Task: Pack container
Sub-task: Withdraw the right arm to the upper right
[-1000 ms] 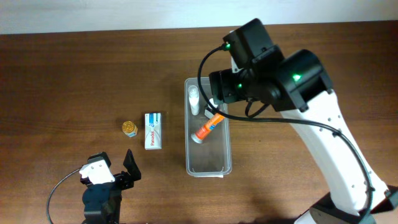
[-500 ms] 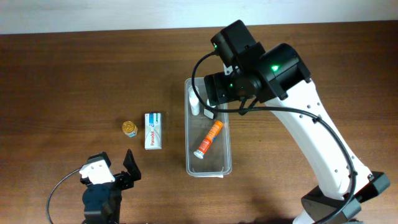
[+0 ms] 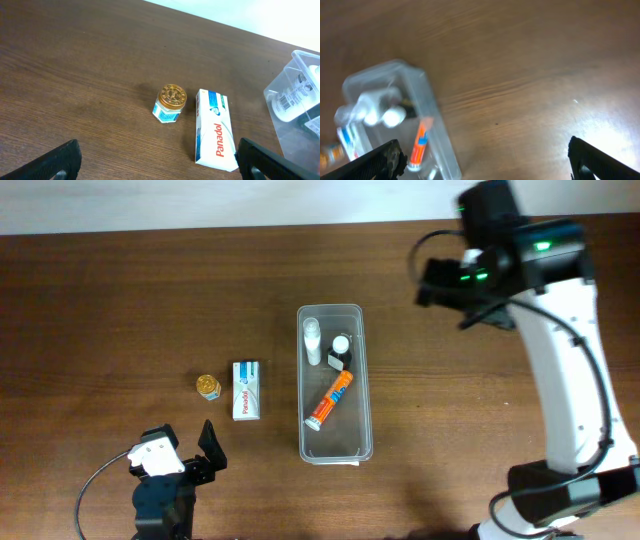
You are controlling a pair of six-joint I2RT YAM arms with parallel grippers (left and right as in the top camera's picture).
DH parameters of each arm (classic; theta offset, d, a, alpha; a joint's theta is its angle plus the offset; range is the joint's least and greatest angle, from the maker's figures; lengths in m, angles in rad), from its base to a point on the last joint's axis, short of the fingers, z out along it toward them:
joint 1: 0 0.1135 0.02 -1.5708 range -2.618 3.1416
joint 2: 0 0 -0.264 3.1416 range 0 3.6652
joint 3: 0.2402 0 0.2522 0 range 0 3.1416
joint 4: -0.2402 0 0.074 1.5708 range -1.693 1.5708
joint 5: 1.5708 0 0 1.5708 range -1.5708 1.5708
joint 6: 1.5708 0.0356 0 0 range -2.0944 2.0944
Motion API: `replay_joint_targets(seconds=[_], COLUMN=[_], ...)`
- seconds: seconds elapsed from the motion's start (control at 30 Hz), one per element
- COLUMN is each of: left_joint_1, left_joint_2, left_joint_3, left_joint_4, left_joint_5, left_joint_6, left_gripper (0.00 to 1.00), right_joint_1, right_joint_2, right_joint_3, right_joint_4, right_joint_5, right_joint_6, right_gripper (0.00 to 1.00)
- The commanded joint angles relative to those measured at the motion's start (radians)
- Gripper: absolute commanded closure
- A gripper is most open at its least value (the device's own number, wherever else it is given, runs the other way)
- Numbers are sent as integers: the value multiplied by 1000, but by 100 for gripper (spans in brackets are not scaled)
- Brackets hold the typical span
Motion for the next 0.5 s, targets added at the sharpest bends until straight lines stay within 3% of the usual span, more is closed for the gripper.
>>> replay_joint_targets(seconds=[0.0, 0.2, 0.47], left_joint_1=[4, 4, 4], left_joint_2=[-7, -7, 37], left_joint_3=[-5, -5, 76], left_joint_4=[2, 76, 63], left_joint_5=[7, 43, 72], left_joint_6=[2, 1, 1], left_gripper=[1, 1, 1], right_joint_1=[-116, -253, -283], right_joint_2=[-37, -37, -37], right_joint_3=[-3, -3, -3], right_joint_4=[-11, -25, -25], right_joint_5=[-66, -130, -129], right_joint_6=[54, 54, 53], right_gripper=[2, 2, 1])
